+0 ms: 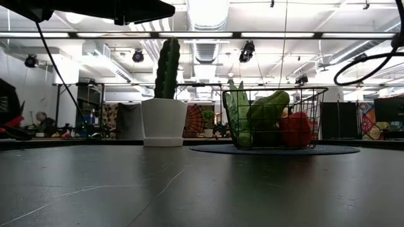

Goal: Build produce basket
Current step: Put the orange into the gold wire basket, then return to Home Position

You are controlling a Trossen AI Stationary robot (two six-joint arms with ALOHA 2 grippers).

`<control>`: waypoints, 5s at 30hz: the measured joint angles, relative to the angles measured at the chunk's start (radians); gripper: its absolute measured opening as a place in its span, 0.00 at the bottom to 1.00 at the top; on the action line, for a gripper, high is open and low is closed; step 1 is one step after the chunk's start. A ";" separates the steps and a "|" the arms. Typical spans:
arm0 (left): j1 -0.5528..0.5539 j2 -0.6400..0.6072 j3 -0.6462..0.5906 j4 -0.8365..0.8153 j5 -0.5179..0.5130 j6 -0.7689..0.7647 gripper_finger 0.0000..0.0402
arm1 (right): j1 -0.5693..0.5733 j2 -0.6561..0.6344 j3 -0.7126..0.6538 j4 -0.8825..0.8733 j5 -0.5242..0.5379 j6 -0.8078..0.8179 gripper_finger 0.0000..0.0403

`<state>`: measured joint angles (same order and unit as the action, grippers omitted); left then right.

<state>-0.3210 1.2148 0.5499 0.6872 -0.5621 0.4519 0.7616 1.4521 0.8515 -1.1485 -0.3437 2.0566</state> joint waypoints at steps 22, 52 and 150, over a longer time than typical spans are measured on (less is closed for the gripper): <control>0.000 0.000 0.000 0.013 0.000 0.000 0.72 | -0.023 -0.006 0.253 0.098 1.006 -0.541 0.60; 0.000 0.021 0.000 0.066 0.000 -0.319 0.72 | -1.008 0.005 0.305 0.409 0.974 -1.559 0.60; -0.066 -0.179 0.000 -0.338 0.003 -0.386 0.71 | -0.953 -0.297 0.067 0.832 0.753 -1.964 0.02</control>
<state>-0.3870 1.0362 0.5495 0.3487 -0.5595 0.0661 -0.1917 1.1555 0.9184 -0.3160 0.4093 0.0925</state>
